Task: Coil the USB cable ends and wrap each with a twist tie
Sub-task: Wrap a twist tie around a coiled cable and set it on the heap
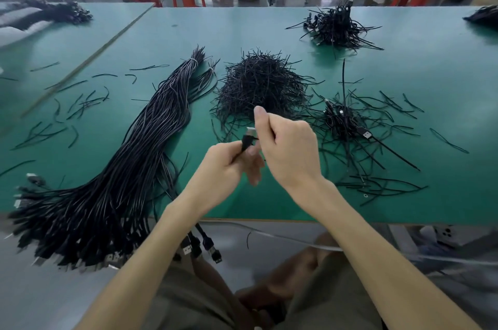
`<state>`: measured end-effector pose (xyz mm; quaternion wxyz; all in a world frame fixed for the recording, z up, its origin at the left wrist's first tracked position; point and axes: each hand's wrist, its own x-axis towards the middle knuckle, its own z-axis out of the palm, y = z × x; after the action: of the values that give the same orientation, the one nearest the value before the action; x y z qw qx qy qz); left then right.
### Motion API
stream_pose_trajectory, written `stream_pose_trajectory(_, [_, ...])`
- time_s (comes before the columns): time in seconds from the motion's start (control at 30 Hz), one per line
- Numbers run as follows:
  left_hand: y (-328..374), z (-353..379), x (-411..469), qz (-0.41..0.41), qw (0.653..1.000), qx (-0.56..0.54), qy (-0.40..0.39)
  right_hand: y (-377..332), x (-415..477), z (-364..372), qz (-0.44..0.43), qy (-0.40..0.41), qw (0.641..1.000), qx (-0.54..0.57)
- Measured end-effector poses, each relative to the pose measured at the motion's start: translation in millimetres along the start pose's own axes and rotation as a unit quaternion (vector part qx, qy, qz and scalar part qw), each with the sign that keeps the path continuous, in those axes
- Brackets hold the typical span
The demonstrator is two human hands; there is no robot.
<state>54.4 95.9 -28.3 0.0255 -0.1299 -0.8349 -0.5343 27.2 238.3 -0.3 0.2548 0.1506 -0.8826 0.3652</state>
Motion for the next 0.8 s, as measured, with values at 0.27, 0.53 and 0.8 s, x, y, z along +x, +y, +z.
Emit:
stream_pose_trajectory(0.27, [-2.4,9.8,1.5,-0.094,0.892,-0.437,0.062,-14.9,-40.0,10.1,0.007,-0.073,0.997,0.026])
stream_pose_trajectory(0.53, [3.4,9.1,9.9,-0.133,0.807,-0.561,0.128,1.5,-45.2,11.6,0.017,-0.126,0.981,0.144])
stream_pose_trajectory(0.8, [-3.3,12.5,16.9,-0.172,0.765,-0.604,0.141,13.5,-46.8,16.0,0.064,-0.121,0.972,0.191])
